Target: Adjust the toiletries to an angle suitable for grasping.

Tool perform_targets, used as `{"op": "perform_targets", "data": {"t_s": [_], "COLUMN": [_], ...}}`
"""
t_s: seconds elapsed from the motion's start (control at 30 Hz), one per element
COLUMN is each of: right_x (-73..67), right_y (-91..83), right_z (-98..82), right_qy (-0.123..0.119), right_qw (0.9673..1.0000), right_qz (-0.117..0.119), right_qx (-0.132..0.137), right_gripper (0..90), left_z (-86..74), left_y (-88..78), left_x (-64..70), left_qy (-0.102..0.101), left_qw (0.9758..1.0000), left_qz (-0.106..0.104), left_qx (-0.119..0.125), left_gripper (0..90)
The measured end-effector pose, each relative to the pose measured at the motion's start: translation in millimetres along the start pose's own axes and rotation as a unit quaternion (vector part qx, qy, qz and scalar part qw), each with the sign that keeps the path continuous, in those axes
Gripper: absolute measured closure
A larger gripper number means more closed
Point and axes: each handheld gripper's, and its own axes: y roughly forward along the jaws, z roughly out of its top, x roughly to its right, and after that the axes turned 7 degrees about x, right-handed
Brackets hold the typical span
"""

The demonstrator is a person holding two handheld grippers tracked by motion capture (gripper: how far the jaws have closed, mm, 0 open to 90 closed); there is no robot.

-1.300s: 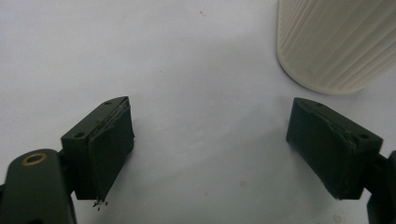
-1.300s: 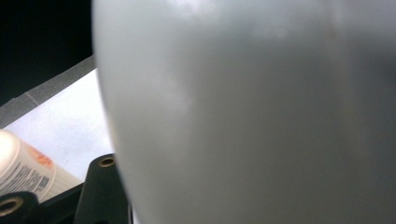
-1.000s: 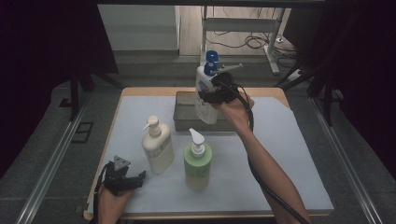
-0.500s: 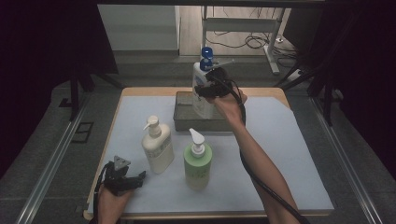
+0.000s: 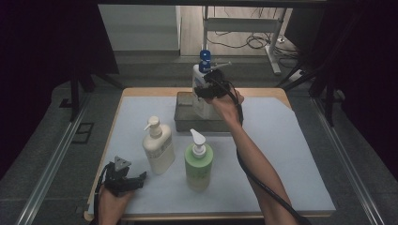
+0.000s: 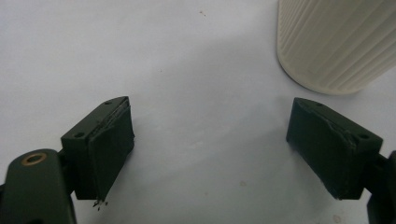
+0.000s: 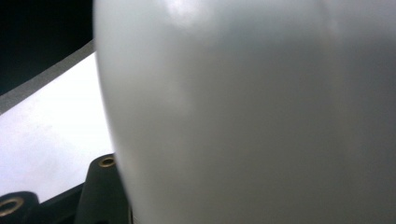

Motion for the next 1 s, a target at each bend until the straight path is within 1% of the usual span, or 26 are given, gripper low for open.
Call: {"op": "perform_targets", "data": {"t_s": [0.67,1.0], "right_x": [0.2,-1.6], "right_y": [13.5,18.6], "right_z": [-26.7,-39.6], "right_qy": [0.010,0.002], "right_qw": [0.9997,0.9994], "right_qz": [0.008,0.011], "right_qx": [-0.021,-0.032], "right_gripper": [40.9,40.9], "left_z": [0.1,0.0], "left_y": [-0.2,-0.1], "left_x": [-0.1,0.0], "left_qy": [0.002,0.002], "left_qw": [1.0000,1.0000], "left_qz": [0.000,0.000], "left_qx": [-0.002,-0.001], "left_gripper": [14.6,14.6]}}
